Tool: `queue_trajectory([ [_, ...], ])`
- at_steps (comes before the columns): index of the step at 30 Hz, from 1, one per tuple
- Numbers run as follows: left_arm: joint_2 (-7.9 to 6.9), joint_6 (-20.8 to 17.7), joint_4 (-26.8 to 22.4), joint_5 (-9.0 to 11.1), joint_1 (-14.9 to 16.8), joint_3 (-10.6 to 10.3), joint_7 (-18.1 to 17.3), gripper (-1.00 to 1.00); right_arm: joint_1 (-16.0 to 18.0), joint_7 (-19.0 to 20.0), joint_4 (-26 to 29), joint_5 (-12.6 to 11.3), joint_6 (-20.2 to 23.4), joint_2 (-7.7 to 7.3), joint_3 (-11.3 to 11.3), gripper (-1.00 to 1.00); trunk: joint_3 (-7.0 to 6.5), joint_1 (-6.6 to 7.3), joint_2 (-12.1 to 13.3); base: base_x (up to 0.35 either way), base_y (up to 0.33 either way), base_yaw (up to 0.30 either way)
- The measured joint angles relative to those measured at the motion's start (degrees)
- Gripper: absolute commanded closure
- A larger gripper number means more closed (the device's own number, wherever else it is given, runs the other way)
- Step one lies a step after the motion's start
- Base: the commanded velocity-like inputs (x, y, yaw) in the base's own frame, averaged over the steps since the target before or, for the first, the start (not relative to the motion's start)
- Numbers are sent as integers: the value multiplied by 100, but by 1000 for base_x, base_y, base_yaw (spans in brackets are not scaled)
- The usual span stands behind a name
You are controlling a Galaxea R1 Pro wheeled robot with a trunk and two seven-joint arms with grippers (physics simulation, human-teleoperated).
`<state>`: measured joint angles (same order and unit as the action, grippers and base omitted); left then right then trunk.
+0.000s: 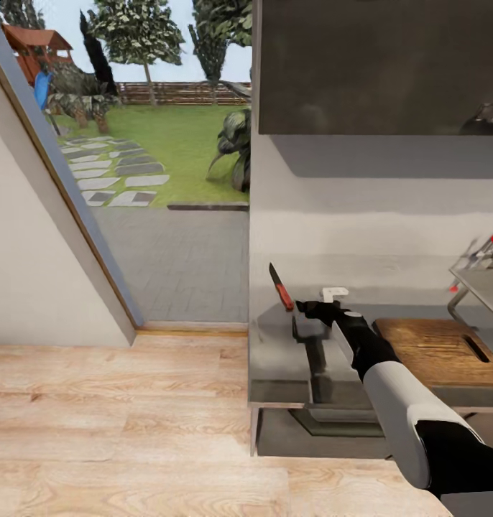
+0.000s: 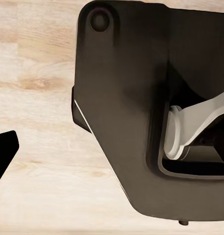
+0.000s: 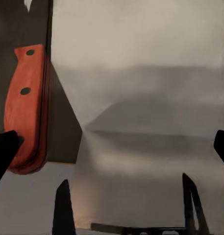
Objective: In the kitchen, take the Vidalia onion out of the sink, dice it on the chopping board with the paring knife, put the diced onion into the bowl on the countertop, then place both the paring knife and the chopping board into the sink.
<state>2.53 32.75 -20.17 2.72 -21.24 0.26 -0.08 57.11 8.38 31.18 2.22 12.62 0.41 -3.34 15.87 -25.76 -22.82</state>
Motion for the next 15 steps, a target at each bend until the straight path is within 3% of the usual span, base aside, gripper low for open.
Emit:
queue_trajectory([
  [3,-1,-1,2,0,0,0,1,-100,0,-1,432,-1,4,-1,-4,-100,0,1,0,-19,0,0],
  [9,0,-2,5,4,0,0,1,-100,0,6,757,-1,-2,-16,-11,-100,0,2,0,-14,0,0],
  [15,-5,0,5,2,0,0,1,-100,-81,9,1143,0,20,-18,-13,-100,0,-1,1,-194,-3,0],
])
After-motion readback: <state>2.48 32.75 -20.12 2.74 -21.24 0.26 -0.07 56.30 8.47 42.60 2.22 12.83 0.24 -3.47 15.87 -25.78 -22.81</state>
